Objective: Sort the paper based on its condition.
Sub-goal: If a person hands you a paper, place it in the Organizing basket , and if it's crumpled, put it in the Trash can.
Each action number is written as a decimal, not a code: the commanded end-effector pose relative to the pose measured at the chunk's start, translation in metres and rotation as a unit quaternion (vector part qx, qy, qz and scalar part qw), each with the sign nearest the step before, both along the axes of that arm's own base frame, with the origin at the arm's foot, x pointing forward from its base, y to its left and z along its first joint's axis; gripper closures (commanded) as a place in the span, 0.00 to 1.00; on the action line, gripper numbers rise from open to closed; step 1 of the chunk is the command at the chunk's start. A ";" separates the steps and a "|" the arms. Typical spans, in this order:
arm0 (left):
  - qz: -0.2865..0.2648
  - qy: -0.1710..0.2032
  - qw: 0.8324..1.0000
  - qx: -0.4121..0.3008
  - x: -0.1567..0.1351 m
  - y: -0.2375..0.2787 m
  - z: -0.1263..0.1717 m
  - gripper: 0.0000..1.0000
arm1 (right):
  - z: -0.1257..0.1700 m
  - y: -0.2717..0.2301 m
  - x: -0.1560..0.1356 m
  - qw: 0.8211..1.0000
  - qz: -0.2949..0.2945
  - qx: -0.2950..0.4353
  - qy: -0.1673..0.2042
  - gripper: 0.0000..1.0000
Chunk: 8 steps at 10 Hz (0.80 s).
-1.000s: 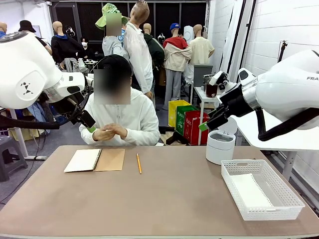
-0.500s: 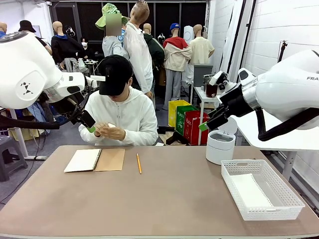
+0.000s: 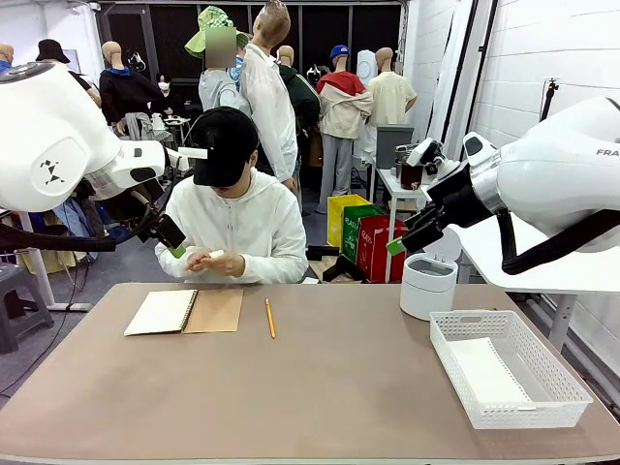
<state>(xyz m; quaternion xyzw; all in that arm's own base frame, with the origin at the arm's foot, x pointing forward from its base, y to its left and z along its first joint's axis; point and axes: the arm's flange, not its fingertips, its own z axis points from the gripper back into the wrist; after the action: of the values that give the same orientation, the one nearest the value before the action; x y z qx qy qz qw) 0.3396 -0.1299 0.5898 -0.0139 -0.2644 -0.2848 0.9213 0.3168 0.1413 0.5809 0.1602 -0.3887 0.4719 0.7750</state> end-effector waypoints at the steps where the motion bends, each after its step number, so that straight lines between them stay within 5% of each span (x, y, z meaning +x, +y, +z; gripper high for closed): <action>1: -0.001 -0.001 1.000 0.000 0.000 0.001 0.000 0.00 | 0.000 0.000 0.000 1.000 -0.002 -0.001 -0.001 0.00; 8: -0.001 -0.001 1.000 0.000 0.000 0.001 0.000 0.00 | 0.000 0.000 0.000 1.000 -0.002 -0.001 -0.001 0.00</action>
<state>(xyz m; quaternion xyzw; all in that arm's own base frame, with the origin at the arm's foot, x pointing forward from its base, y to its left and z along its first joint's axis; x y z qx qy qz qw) 0.3396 -0.1299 0.5898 -0.0139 -0.2644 -0.2848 0.9213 0.3168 0.1413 0.5809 0.1602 -0.3887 0.4719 0.7750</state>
